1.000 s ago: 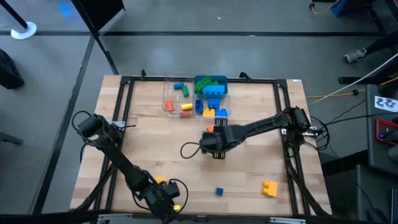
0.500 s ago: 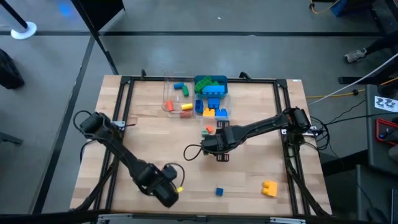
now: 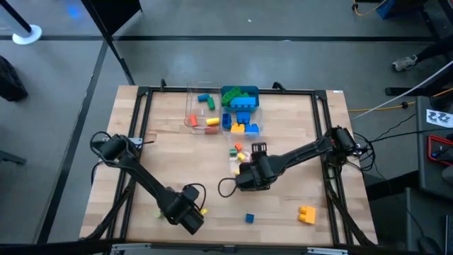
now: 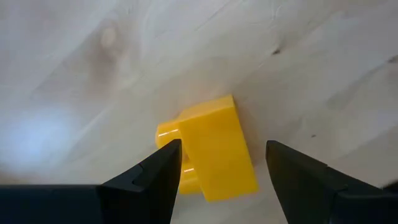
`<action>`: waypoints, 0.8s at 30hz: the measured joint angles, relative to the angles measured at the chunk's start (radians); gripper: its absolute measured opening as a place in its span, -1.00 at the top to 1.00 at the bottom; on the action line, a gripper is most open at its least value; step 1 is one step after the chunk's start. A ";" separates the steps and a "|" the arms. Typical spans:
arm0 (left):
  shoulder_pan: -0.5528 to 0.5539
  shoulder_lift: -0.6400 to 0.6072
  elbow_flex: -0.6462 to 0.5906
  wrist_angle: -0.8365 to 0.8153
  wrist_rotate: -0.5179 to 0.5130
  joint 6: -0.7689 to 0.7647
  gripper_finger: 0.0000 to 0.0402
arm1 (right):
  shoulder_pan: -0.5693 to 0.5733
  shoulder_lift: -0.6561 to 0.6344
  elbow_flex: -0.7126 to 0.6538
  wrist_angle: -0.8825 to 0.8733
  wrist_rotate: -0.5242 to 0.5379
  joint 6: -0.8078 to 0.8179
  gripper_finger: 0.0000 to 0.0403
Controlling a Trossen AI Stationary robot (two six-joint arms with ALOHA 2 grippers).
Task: Sort blocks by size
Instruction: Put the yellow 2 stud game piece into the top right transparent bin
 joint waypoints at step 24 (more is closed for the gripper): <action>0.001 0.087 0.002 -0.068 0.026 -0.014 -0.08 | 0.168 0.000 0.000 0.000 0.000 0.059 0.06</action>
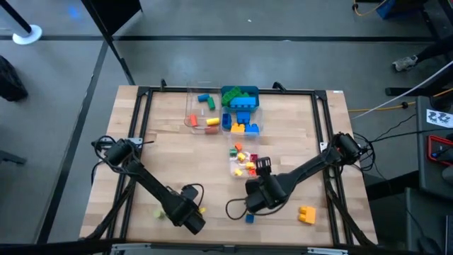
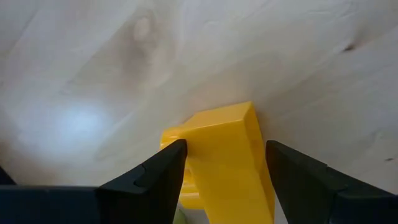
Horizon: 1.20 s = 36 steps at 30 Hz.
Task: Sort blocks by size
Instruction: Put the yellow 2 stud game piece into the top right transparent bin
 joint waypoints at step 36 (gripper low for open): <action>0.086 -0.009 0.000 -0.068 0.023 0.026 0.74 | 0.328 0.000 0.000 0.000 -0.039 0.165 0.06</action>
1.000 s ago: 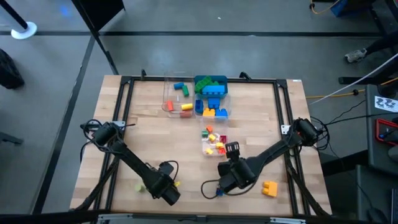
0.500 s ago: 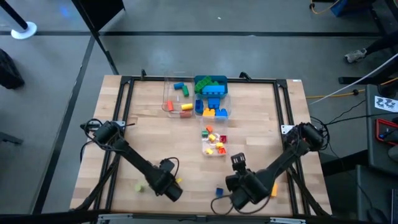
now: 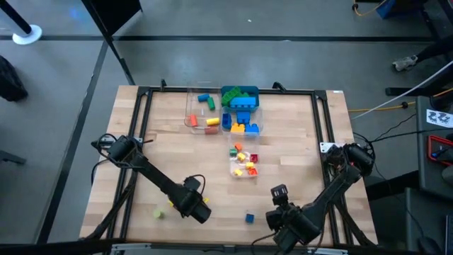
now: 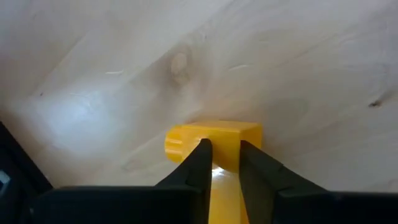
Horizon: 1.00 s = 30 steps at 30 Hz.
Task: Sort blocks by size
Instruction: Put the yellow 2 stud game piece into the top right transparent bin
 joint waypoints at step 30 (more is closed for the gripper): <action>0.112 -0.025 0.116 0.023 -0.001 0.272 1.00 | 0.084 0.000 0.000 -0.086 -0.147 0.118 0.06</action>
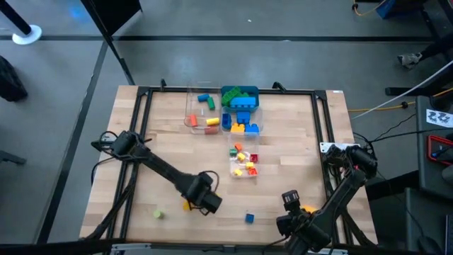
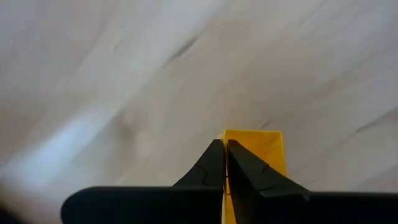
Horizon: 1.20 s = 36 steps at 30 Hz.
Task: Sort blocks by size
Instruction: Put the yellow 2 stud game piece into the top right transparent bin
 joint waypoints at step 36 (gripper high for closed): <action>0.741 -0.003 0.192 0.583 -0.217 0.825 0.98 | 0.000 0.000 0.000 0.019 -0.072 0.080 0.06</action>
